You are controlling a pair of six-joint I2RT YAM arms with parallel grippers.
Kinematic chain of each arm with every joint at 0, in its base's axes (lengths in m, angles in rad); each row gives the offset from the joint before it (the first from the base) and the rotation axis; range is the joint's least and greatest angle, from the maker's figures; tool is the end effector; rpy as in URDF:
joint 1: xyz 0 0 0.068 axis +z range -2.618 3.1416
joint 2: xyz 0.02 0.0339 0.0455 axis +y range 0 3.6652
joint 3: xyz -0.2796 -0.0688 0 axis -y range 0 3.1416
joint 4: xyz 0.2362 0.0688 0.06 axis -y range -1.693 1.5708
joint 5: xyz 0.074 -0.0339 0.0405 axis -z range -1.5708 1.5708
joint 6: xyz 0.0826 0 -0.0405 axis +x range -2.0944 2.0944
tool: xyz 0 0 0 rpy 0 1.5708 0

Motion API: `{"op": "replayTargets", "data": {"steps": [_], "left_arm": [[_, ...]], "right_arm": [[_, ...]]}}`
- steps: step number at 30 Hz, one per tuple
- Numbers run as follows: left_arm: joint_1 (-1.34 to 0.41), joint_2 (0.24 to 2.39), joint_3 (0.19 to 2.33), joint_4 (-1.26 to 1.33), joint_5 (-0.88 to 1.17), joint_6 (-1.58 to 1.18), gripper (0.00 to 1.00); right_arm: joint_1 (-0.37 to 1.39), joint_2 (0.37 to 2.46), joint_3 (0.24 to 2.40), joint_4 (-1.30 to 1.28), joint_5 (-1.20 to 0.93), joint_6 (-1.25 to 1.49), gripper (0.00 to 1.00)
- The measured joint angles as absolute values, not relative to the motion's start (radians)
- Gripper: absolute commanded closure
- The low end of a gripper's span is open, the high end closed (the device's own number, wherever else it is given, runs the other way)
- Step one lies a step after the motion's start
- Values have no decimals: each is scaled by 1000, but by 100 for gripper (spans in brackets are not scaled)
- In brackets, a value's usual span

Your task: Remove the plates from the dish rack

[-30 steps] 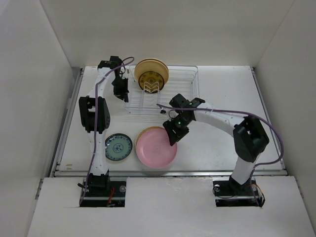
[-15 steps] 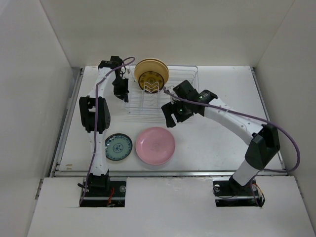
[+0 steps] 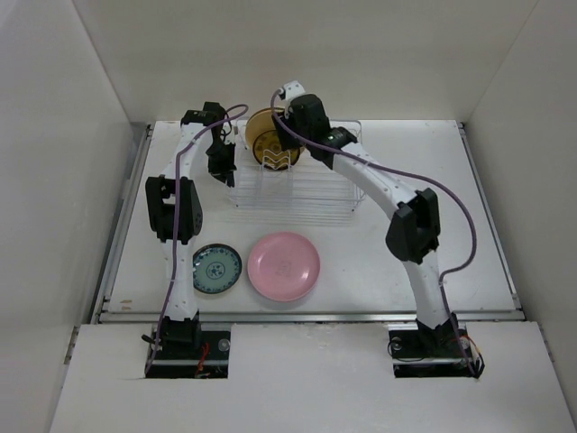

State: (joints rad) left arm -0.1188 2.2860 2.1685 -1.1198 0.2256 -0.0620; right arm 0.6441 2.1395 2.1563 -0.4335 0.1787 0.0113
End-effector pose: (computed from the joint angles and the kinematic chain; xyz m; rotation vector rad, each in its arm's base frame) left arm 0.4899 -0.0771 0.2105 0.1333 2.8058 -0.3595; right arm 0.4468 0.3172 0.3502 -0.5077 1.9230 0.2476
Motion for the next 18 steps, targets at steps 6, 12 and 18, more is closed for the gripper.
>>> {"op": "replayTargets", "data": {"steps": [6, 12, 18], "left_arm": [[-124, 2286, 2168, -1120, 226, -61, 100], [-124, 2286, 2168, -1120, 224, -60, 100], [-125, 2286, 2168, -1120, 221, -56, 100]], "right_arm": [[595, 2354, 2191, -353, 220, 6, 41], [556, 2414, 2218, -317, 242, 27, 41], [554, 2417, 2270, -252, 208, 39, 42]]}}
